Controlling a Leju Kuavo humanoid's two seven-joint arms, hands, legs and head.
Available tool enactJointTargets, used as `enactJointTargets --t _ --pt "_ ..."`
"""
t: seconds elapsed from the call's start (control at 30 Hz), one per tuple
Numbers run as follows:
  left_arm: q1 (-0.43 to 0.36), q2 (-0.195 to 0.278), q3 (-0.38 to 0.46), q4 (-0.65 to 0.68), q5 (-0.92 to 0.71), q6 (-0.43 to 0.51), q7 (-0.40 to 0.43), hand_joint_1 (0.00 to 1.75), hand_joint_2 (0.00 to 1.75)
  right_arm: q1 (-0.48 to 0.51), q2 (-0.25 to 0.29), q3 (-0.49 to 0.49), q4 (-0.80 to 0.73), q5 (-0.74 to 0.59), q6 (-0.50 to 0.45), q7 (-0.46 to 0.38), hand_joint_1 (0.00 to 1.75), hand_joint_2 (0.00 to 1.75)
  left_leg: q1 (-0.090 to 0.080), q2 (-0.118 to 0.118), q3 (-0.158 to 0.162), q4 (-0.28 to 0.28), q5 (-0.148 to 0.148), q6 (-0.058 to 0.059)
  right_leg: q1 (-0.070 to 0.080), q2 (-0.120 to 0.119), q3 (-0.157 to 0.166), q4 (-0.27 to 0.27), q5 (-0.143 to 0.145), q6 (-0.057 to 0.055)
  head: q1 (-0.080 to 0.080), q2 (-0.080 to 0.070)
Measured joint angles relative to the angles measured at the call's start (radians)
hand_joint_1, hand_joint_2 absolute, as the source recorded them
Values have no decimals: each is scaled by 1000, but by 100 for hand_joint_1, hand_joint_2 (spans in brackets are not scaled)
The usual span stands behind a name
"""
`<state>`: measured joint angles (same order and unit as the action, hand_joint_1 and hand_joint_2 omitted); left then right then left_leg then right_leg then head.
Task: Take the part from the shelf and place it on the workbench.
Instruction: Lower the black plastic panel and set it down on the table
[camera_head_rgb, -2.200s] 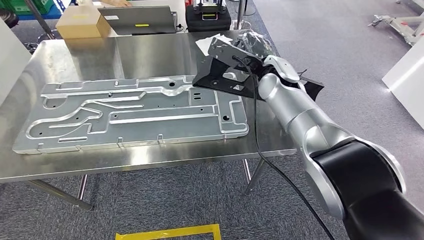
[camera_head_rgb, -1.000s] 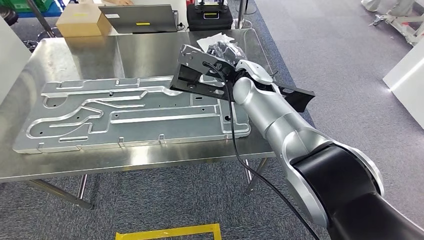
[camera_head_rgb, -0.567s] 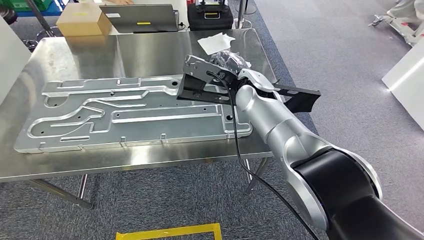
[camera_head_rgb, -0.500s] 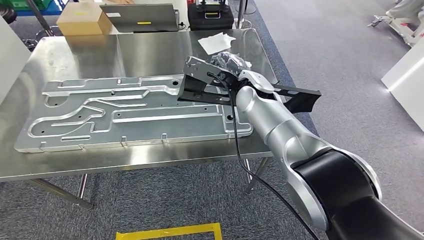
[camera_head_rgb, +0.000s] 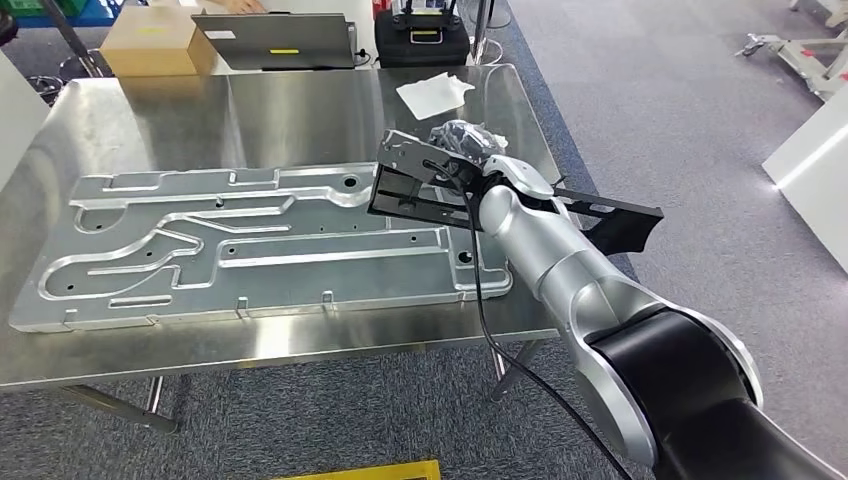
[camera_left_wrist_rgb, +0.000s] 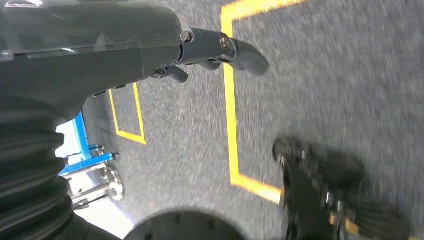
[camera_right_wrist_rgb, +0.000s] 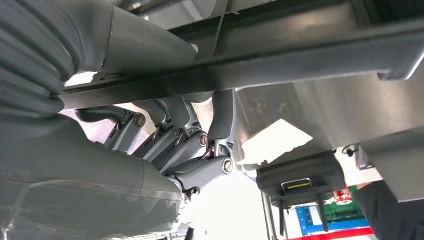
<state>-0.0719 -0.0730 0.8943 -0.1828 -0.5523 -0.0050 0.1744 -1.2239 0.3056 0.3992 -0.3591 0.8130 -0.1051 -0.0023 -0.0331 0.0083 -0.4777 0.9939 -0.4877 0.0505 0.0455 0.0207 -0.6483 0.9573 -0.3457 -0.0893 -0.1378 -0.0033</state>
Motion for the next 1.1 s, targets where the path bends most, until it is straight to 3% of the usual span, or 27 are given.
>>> enactJointTargets --t 0.07,0.1,0.13,0.2,0.23,0.27,0.3,0.33,0.37,0.4,0.43,0.5,0.57,0.6,0.67,0.7,0.73,0.77,0.83,0.9,0.93,1.03,1.07,1.1 --pt "0 -1 0 0 2 6 0 0 175 1 1 -1 0 1 0 -3 175 175 2 -5 -36 76 26 -12 -13 -4 44 -34 -6 4 0 0" --pt "1 -2 1 0 3 10 0 0 175 3 3 -2 0 2 1 -5 175 175 7 -8 -73 133 22 -21 -22 -5 63 -45 -10 14 0 0" --pt "3 -3 2 0 5 14 0 0 175 6 6 -2 0 4 2 -6 175 175 16 -10 -113 186 4 -32 -28 -6 79 -51 -20 24 0 0" --pt "8 -3 5 0 7 20 0 0 175 18 9 -2 2 7 5 -7 175 175 39 -11 -177 239 -74 -58 -45 -6 110 -54 -46 49 0 0" --pt "11 -3 6 0 7 22 0 0 175 24 9 -2 4 9 6 -7 175 175 51 -11 -193 229 -101 -73 -55 -6 127 -53 -60 61 0 0" --pt "15 -3 7 0 8 23 0 0 175 30 9 -2 6 10 6 -7 175 175 66 -10 -199 195 -104 -90 -66 -5 144 -51 -76 74 0 0" --pt "18 -3 8 0 8 23 0 0 175 35 9 -3 9 11 6 -7 175 175 82 -8 -196 141 -71 -109 -77 -5 159 -46 -94 86 0 0" --pt "22 -8 9 2 8 22 -1 0 175 40 9 -3 12 12 6 -8 175 175 99 -2 -191 77 3 -129 -83 -4 171 -35 -114 100 0 0" --pt "23 -10 10 3 8 22 -3 0 175 43 9 -4 15 13 7 -8 175 175 109 7 -186 32 65 -138 -87 -2 178 -23 -134 113 0 0" --pt "24 -12 11 4 8 21 -6 0 175 44 9 -5 17 15 8 -9 175 175 113 11 -185 7 116 -137 -89 0 184 -11 -151 126 0 0" --pt "24 -14 13 5 8 20 -9 0 175 43 8 -6 17 18 8 -9 175 175 111 16 -186 6 140 -126 -90 2 189 -4 -165 136 0 0" --pt "18 -9 16 2 11 20 -14 0 175 33 8 -7 14 21 10 -13 175 175 101 10 -184 29 121 -94 -102 0 202 0 -181 150 4 0" --pt "12 -6 22 0 15 20 -22 0 175 23 7 -11 11 21 13 -20 175 175 94 9 -173 34 104 -72 -108 -8 186 48 -206 151 7 0" --pt "10 -4 25 0 17 18 -29 0 175 21 6 -14 10 22 17 -22 175 175 89 8 -168 34 98 -64 -106 -13 153 107 -227 147 8 0" --pt "8 -4 30 0 19 15 -40 0 175 25 1 -20 12 25 27 -27 175 175 77 6 -157 33 86 -51 -93 -17 47 265 -266 136 8 0" --pt "8 -3 31 0 19 12 -44 0 175 28 -2 -21 14 27 34 -29 175 175 71 4 -150 32 79 -46 -86 -17 -2 323 -269 130 8 0" --pt "9 -3 33 0 20 10 -48 0 175 31 -6 -23 16 28 40 -31 175 175 64 1 -142 32 73 -42 -79 -17 -34 345 -251 121 8 0" --pt "10 -3 35 0 21 7 -53 0 175 33 -11 -24 17 28 45 -33 175 175 57 -2 -132 32 67 -39 -69 -17 -47 326 -214 108 8 0" --pt "13 -5 41 0 24 3 -66 0 175 33 -19 -29 20 23 56 -37 175 175 48 -7 -113 29 56 -35 -43 -18 -24 201 -114 69 8 0" --pt "14 -10 48 0 25 -1 -83 0 175 33 -25 -36 21 13 65 -45 175 175 40 -9 -102 25 48 -37 -19 -21 9 87 -61 34 9 0" --pt "13 -12 49 0 24 -4 -92 0 175 34 -27 -39 21 10 69 -50 175 175 37 -9 -100 24 43 -35 -14 -23 18 59 -54 35 9 0" --pt "13 -11 51 0 17 -13 -113 0 175 42 -28 -43 22 7 76 -62 175 175 34 -6 -95 24 34 -30 -18 -21 26 47 -52 76 9 0" --pt "13 -11 51 0 15 -18 -121 0 175 46 -28 -44 22 8 78 -63 175 175 34 -5 -93 23 34 -31 -18 -20 27 47 -54 77 9 0" --pt "14 -12 51 0 13 -21 -131 0 175 50 -28 -44 23 9 81 -62 175 175 35 -4 -90 22 34 -32 -17 -19 28 47 -54 70 9 0"
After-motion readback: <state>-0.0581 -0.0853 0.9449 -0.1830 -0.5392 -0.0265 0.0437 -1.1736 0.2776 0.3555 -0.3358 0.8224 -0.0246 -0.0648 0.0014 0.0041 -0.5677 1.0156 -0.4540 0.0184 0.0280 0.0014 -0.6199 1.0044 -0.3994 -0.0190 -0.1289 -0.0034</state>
